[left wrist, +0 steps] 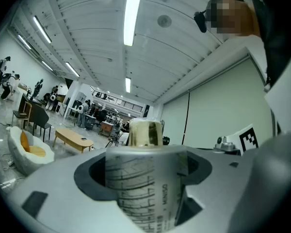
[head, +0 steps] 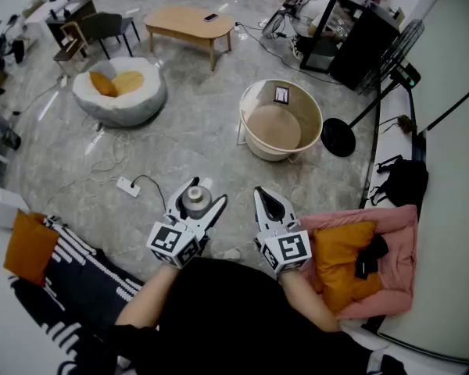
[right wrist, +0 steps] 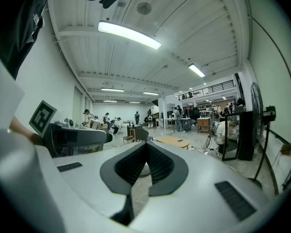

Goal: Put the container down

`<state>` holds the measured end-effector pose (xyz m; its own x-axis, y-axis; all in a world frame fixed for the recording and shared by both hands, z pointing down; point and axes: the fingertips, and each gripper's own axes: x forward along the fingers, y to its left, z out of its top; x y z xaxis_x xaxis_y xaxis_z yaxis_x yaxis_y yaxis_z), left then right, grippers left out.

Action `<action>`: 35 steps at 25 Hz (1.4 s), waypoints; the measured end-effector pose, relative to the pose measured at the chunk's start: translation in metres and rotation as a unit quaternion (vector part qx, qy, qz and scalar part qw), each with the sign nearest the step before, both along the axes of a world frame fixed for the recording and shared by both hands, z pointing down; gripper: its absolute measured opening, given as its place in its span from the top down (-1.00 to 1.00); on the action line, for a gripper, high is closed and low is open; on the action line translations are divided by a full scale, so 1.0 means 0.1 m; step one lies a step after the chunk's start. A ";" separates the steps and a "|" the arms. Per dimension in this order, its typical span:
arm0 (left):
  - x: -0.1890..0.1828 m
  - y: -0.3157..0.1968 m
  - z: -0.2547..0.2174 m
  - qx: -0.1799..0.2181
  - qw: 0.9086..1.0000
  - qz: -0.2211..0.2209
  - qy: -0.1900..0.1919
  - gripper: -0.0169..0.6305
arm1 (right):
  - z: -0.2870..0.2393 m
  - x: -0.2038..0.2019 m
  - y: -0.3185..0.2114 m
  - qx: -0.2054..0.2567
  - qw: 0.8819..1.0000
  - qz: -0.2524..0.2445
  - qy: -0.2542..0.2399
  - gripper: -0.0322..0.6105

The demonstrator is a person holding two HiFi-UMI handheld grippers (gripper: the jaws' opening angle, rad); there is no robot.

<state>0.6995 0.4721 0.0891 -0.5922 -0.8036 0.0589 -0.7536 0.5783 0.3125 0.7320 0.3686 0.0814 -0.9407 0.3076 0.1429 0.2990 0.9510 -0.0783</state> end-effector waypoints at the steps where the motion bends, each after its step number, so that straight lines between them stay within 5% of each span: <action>1: 0.00 0.01 0.00 -0.003 1.000 -0.003 -0.006 -0.15 | 0.01 0.00 -0.02 -0.004 1.000 0.000 0.001 0.83; 8: -0.11 0.05 -0.18 0.013 0.999 -0.045 0.000 -0.15 | 0.18 -0.07 -0.14 -0.027 1.000 -0.010 0.006 0.83; 14: -0.64 0.17 -0.09 0.018 0.998 -0.065 -0.003 -0.15 | 0.23 -0.60 -0.19 -0.005 1.000 0.002 -0.001 0.83; 29: -3.40 0.60 0.19 0.005 0.996 -0.085 -0.007 -0.15 | 0.49 -3.41 -0.15 0.056 0.998 0.024 0.018 0.83; 35: -4.42 0.81 0.32 -0.002 0.999 -0.047 0.001 -0.15 | 0.46 -4.42 0.03 0.040 0.998 0.043 0.035 0.83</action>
<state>0.2572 0.5535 0.1206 -0.6656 -0.7435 0.0644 -0.6943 0.6486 0.3118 0.2904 0.3715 0.1277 -0.9499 0.2108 0.2306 0.2122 0.9770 -0.0193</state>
